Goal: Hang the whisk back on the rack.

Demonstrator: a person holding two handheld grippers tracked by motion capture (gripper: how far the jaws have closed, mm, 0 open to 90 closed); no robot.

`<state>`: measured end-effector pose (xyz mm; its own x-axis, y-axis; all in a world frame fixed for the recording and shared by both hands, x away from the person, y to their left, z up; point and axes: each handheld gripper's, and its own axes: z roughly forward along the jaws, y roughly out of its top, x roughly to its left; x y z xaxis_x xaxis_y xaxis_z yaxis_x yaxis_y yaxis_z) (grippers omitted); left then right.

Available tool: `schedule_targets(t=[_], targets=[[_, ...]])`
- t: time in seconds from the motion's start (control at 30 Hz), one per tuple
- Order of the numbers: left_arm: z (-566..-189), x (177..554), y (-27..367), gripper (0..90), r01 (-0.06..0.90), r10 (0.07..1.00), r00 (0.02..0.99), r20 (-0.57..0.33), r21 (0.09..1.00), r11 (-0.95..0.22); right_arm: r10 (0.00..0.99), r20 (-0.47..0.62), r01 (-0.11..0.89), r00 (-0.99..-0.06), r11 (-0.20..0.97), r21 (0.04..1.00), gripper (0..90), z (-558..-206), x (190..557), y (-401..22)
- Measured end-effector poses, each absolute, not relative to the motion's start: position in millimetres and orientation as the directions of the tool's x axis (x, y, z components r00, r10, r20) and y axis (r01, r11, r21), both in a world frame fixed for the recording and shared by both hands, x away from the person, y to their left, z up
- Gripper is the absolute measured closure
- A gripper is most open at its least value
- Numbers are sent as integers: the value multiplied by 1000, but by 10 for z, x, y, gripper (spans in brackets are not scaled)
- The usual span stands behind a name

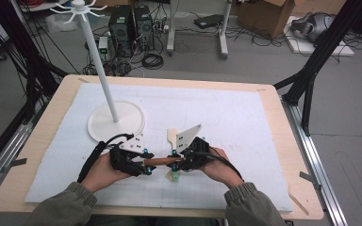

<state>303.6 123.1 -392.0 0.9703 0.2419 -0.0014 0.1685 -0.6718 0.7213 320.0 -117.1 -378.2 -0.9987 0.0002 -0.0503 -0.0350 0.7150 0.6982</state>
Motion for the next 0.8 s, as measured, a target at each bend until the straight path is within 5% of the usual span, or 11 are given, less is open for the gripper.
schedule_targets(t=[0.53, 0.8], targets=[[-3823, 2981, 1263, 687, 122, 233, 971, 56, 721, -682, 23, -42, -16, -999, 669, 743, 696, -3684, 3215, -1127], [-3771, 2984, 1322, 717, 135, 255, 966, 50, 739, -660, 97, -27, 40, -995, 631, 775, 545, -3644, 3230, -1207]])
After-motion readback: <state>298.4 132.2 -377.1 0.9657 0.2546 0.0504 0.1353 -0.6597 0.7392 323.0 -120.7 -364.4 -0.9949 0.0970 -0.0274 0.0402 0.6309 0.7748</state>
